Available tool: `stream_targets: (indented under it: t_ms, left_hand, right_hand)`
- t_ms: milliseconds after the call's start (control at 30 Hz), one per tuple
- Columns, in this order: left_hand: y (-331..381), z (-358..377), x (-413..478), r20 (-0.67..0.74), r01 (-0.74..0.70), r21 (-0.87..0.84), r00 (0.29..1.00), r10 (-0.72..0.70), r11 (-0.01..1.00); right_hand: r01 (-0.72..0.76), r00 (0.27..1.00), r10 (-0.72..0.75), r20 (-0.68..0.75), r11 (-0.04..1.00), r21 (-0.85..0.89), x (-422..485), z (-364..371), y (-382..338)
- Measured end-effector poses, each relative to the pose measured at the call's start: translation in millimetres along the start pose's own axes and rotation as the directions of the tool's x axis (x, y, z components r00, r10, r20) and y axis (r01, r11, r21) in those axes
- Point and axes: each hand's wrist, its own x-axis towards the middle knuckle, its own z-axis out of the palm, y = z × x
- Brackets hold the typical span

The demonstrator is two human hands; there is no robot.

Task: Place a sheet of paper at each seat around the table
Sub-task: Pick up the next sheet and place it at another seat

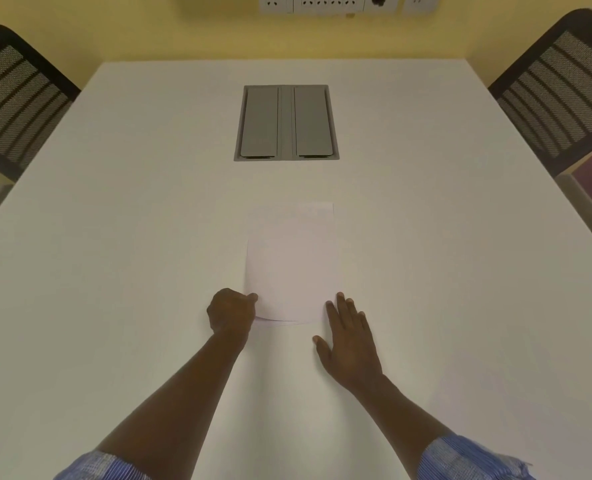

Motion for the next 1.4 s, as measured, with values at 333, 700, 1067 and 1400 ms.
stream_targets:
  t_ms: [333, 700, 1067, 1400]
  left_hand:
    - [1, -12, -6, -0.053, -0.041, -0.145, 0.998, 0.034, 0.989]
    - [13, -67, -55, -0.026, -0.152, -0.339, 0.988, 0.152, 0.928]
    - [-8, -162, -140, 0.016, -0.411, -0.364, 0.895, 0.447, 0.836]
    - [-24, -197, -183, 0.027, -0.515, -0.418, 0.816, 0.577, 0.748]
  right_hand:
    - [-0.033, 0.999, 0.031, 0.014, 0.985, 0.170, 1, -14, -5]
    - [-0.503, 0.801, 0.565, 0.199, 0.454, 0.735, -5, -87, -43]
    - [-0.372, 0.793, 0.512, 0.330, -0.021, 0.928, -59, -170, -77]
    - [-0.252, 0.814, 0.545, 0.200, 0.021, 0.968, -120, -222, -109]
